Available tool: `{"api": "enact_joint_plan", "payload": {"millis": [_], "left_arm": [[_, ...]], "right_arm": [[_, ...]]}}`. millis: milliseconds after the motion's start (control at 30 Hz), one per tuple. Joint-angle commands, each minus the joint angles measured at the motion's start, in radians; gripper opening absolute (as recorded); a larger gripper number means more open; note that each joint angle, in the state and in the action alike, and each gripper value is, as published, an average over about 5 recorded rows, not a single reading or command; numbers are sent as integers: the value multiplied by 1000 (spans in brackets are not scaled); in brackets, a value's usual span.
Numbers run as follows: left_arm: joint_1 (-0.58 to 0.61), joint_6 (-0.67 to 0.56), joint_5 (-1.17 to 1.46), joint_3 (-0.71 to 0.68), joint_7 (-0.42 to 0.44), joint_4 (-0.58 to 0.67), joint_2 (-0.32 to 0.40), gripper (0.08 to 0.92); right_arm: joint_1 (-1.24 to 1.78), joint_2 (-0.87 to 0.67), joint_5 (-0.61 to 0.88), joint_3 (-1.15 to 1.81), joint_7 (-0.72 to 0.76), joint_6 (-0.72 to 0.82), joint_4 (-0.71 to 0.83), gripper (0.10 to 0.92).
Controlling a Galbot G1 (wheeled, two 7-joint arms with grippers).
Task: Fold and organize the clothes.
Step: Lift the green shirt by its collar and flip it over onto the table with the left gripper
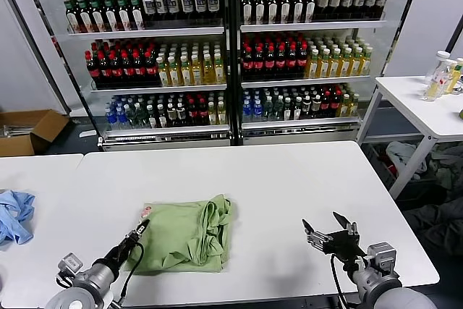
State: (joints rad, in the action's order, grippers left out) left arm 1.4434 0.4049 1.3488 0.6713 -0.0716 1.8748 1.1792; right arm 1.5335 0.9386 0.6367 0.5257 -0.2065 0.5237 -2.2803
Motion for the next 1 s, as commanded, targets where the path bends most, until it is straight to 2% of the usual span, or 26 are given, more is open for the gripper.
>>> {"api": "enact_joint_plan", "payload": {"millis": [33, 167, 433, 533, 633, 767, 1000], "left_arm": [[-6, -1, 216, 91, -4, 0, 10, 91], [-8, 19, 289, 211, -20, -10, -50, 91], [-6, 64, 352, 503, -47, -58, -255, 91], [2, 90, 355, 585, -62, -18, -323, 91], [5, 111, 343, 608, -84, 75, -369, 91], [7, 107, 155, 481, -92, 203, -389, 91], [12, 39, -401, 28, -97, 320, -314, 91]], "right_arm": [[3, 0, 1, 4, -1, 0, -1, 823], [-2, -1, 4, 2, 0, -3, 3, 823], [-24, 2, 15, -9, 5, -12, 11, 823], [-39, 1, 20, -18, 6, -14, 14, 823], [-51, 7, 21, -34, 5, -12, 11, 823], [-52, 24, 5, -59, 2, -6, -5, 823], [-13, 24, -9, -32, 13, -22, -8, 823]]}}
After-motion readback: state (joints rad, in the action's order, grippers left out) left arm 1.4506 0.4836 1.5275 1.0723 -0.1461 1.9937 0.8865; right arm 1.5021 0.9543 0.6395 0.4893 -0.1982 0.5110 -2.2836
